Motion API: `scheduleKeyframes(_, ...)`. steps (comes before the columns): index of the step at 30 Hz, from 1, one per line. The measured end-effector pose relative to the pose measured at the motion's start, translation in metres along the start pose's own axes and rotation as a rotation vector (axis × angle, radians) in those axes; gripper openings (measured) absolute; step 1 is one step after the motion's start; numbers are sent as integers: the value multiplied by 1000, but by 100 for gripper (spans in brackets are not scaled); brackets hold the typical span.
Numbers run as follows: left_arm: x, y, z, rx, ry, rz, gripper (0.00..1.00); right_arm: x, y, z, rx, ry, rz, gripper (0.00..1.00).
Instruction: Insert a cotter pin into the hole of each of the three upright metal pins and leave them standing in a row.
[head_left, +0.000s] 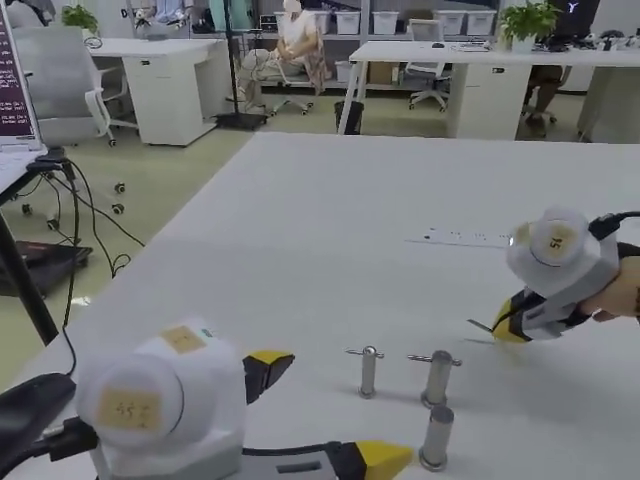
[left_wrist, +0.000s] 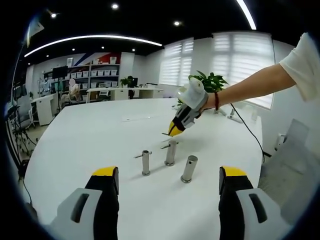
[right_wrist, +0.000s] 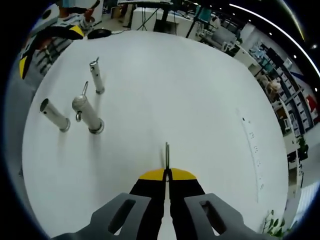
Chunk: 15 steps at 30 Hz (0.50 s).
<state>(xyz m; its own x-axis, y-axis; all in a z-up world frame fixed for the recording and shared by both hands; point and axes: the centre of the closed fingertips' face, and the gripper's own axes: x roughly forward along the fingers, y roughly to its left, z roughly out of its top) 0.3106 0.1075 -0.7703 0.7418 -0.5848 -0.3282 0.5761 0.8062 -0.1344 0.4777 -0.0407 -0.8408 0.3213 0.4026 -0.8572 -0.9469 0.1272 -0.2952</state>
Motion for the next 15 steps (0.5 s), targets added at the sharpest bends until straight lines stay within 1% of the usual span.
scheduleKeyframes(1, 1, 0, 0, -8, 3, -4, 80, -2, 1, 2, -16, -1, -5, 2)
scheduleKeyframes(3, 2, -1, 1, -17, 3, -8, 78, -8, 5, 10, -58, -21, -19, 2)
scheduleKeyframes(6, 5, -3, 4, -27, 1, -22, 74, -18, 14, 21, -121, -41, -29, 2)
scheduleKeyframes(8, 7, -5, 6, -27, 1, -30, 72, -24, 19, 28, -138, -57, -35, 2)
scheduleKeyframes(10, 8, -7, 7, -28, 1, -40, 68, -28, 21, 32, -153, -71, -46, 2)
scheduleKeyframes(12, 10, -8, 8, -34, 5, -49, 62, -33, 26, 38, -167, -88, -52, 2)
scheduleKeyframes(15, 13, -10, 8, -23, 11, -56, 59, -41, 36, 48, -200, -117, -56, 2)
